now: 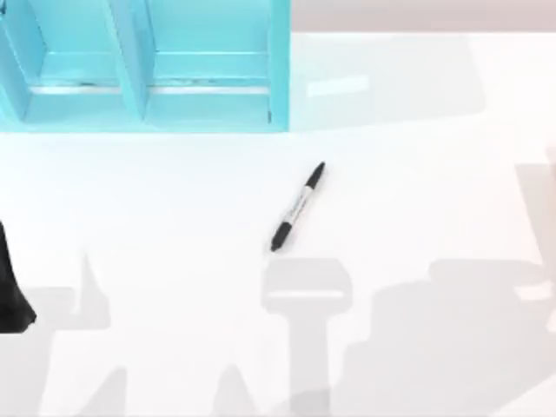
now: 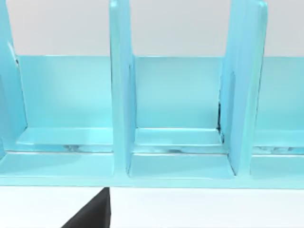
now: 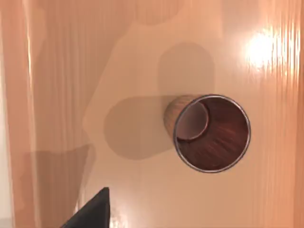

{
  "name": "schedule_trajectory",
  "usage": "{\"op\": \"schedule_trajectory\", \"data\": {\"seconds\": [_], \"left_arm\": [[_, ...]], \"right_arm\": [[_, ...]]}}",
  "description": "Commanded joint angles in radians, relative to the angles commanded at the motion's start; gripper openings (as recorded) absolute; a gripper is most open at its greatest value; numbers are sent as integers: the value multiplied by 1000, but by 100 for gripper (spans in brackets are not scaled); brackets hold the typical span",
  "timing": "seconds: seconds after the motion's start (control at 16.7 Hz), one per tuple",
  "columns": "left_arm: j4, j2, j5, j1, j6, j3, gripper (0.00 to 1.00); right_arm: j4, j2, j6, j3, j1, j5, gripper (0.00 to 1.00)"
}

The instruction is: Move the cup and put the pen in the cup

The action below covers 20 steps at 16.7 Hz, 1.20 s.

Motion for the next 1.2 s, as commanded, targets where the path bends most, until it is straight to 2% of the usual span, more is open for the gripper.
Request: {"op": "schedule_trajectory", "data": {"seconds": [0.24, 0.48, 0.9, 1.2], "left_arm": [[0, 0, 0, 0, 0, 0, 100], [0, 0, 0, 0, 0, 0, 100], [0, 0, 0, 0, 0, 0, 100], [0, 0, 0, 0, 0, 0, 100]], "right_arm": [[-183, 253, -67, 224, -66, -1, 100], [-266, 356, -97, 324, -96, -1, 100], [-249, 358, -95, 308, -93, -1, 100], [-37, 389, -94, 136, -93, -1, 100]]}}
